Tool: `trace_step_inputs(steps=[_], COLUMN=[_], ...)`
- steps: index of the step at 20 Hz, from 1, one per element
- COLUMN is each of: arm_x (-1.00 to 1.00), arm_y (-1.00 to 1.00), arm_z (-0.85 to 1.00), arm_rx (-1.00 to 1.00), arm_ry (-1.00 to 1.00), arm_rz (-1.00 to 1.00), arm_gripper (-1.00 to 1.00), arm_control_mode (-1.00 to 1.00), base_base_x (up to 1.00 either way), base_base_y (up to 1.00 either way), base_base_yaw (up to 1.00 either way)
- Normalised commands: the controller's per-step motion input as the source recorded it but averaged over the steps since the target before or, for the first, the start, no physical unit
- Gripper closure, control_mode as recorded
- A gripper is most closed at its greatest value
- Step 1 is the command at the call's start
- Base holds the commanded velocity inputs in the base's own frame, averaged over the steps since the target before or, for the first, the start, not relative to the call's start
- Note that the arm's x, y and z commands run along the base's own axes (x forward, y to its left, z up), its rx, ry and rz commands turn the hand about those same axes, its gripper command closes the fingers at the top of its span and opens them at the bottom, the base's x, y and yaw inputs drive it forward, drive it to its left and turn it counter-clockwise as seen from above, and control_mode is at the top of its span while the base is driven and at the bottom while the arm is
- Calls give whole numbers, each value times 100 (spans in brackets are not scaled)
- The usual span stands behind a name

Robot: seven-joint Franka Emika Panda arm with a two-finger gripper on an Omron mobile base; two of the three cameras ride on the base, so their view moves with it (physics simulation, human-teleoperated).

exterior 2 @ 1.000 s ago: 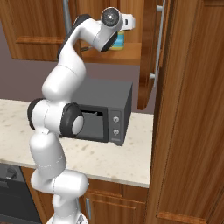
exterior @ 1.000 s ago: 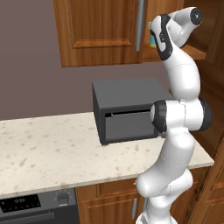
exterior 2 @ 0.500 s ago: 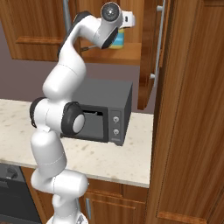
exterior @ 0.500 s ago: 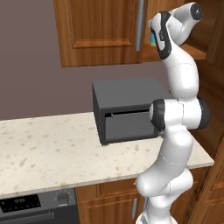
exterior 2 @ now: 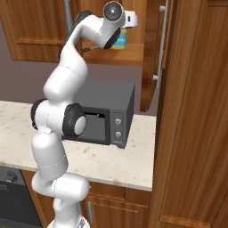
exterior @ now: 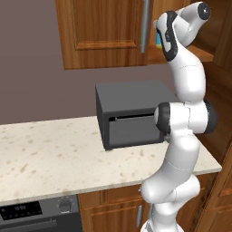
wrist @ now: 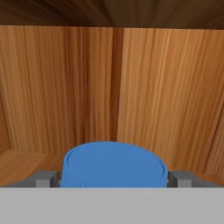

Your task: The dining table condiment station is running low on mayonnaise. Refill the condiment station by opening the cabinet and taking the mayonnaise from the cabinet and placing it on the dining table.

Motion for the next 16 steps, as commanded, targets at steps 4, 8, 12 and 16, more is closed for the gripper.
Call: trace_step_inputs(steps=[4, 8, 12, 16], arm_x=[-3, -28, -83, -100], arm_y=[0, 0, 0, 0], arm_z=[0, -1, -5, -4], arm_rx=[1, 1, 0, 0], arm_ry=[-1, 0, 0, -2], arm_rz=[0, 0, 0, 0], arm_gripper=[100, 100, 100, 100], arm_control_mode=[-100, -100, -100, -100], base_base_x=[0, 0, 0, 0], base_base_y=[0, 0, 0, 0], base_base_yaw=[0, 0, 0, 0])
